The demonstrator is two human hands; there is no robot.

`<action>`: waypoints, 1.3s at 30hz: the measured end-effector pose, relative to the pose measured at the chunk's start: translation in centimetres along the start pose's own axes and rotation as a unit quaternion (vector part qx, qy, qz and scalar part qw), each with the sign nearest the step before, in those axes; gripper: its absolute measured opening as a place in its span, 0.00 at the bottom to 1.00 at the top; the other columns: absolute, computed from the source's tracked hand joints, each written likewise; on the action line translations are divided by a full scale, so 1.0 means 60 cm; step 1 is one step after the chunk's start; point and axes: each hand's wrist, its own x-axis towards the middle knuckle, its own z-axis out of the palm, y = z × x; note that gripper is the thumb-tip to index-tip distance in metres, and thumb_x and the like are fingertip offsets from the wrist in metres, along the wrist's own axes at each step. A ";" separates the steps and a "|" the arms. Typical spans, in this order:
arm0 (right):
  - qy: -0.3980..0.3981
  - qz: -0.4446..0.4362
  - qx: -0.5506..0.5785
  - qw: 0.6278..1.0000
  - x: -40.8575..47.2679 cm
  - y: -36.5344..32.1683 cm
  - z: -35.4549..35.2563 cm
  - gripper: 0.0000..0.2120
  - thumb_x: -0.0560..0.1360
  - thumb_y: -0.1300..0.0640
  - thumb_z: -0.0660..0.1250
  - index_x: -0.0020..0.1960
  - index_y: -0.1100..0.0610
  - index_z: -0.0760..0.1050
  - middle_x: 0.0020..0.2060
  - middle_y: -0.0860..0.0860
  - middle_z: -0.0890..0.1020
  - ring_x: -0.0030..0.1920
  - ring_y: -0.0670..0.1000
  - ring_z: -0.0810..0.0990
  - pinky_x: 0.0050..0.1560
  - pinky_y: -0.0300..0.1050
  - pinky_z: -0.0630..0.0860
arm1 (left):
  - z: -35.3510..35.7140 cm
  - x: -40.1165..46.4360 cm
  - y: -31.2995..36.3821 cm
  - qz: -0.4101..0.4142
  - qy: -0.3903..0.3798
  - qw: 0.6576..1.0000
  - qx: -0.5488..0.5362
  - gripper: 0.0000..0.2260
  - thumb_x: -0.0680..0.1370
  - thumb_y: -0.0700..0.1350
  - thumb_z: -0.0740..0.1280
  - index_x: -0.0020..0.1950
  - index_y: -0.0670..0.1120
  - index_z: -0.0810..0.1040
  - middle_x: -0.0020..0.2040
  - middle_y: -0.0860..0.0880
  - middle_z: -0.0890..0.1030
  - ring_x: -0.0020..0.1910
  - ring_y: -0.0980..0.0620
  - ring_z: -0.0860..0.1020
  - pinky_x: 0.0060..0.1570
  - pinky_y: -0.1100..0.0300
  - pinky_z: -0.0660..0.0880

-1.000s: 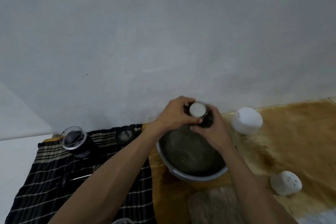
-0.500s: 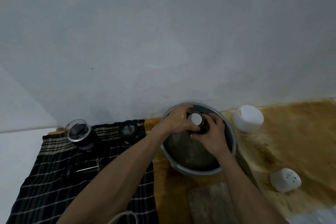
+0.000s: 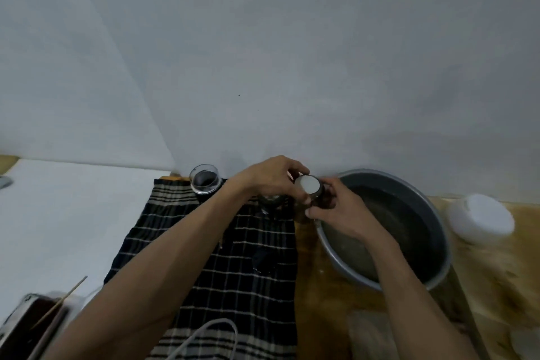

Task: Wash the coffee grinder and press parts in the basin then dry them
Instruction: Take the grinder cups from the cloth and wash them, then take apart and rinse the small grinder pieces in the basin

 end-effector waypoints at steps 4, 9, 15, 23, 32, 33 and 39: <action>-0.059 -0.014 -0.027 0.998 0.026 -0.010 0.092 0.40 0.60 0.41 0.80 0.68 0.43 0.68 0.61 0.43 0.79 0.60 0.47 0.80 0.62 0.52 0.79 | 0.000 -0.063 -0.083 -0.016 -0.011 0.999 0.050 0.34 0.64 0.53 0.81 0.69 0.51 0.78 0.60 0.53 0.82 0.56 0.52 0.80 0.59 0.53 0.77; -0.158 0.019 -0.093 0.983 0.043 -0.013 0.204 0.42 0.64 0.44 0.81 0.72 0.46 0.64 0.64 0.46 0.76 0.63 0.51 0.77 0.61 0.52 0.78 | 0.041 -0.128 -0.171 -0.061 -0.015 0.995 0.083 0.28 0.65 0.47 0.82 0.64 0.47 0.79 0.53 0.52 0.80 0.52 0.49 0.79 0.53 0.51 0.79; -0.233 0.024 -0.149 0.961 0.039 0.009 0.313 0.39 0.67 0.51 0.81 0.71 0.49 0.64 0.64 0.49 0.77 0.62 0.52 0.77 0.59 0.49 0.78 | 0.120 -0.192 -0.267 -0.131 -0.019 0.988 0.080 0.31 0.68 0.48 0.82 0.68 0.47 0.75 0.61 0.48 0.75 0.59 0.46 0.76 0.57 0.51 0.77; -0.230 0.016 -0.215 0.949 0.037 0.024 0.356 0.38 0.68 0.54 0.80 0.71 0.50 0.62 0.67 0.53 0.74 0.64 0.56 0.76 0.61 0.53 0.77 | 0.169 -0.211 -0.310 -0.123 0.014 0.991 0.054 0.38 0.67 0.48 0.82 0.73 0.47 0.70 0.68 0.47 0.72 0.63 0.46 0.75 0.61 0.52 0.75; -0.215 0.003 -0.192 0.958 0.088 -0.038 0.278 0.34 0.73 0.56 0.75 0.75 0.50 0.66 0.61 0.50 0.75 0.54 0.51 0.80 0.54 0.46 0.79 | 0.120 -0.237 -0.347 -0.154 0.250 0.953 -0.074 0.25 0.71 0.50 0.77 0.63 0.47 0.72 0.52 0.54 0.73 0.50 0.51 0.75 0.43 0.69 0.69; -0.200 -0.007 -0.179 0.963 0.097 -0.054 0.270 0.32 0.74 0.56 0.75 0.75 0.50 0.67 0.61 0.49 0.75 0.53 0.50 0.80 0.51 0.45 0.78 | 0.107 -0.230 -0.350 -0.167 0.302 0.935 -0.079 0.25 0.71 0.51 0.76 0.63 0.47 0.71 0.52 0.53 0.74 0.50 0.50 0.75 0.44 0.67 0.70; -0.148 -0.036 -0.152 0.977 0.150 -0.124 0.253 0.26 0.79 0.56 0.68 0.75 0.50 0.67 0.63 0.48 0.77 0.57 0.49 0.80 0.56 0.45 0.77 | 0.047 -0.127 -0.359 -0.194 0.344 0.903 -0.169 0.54 0.61 0.65 0.82 0.77 0.43 0.63 0.73 0.45 0.70 0.73 0.44 0.69 0.72 0.46 0.69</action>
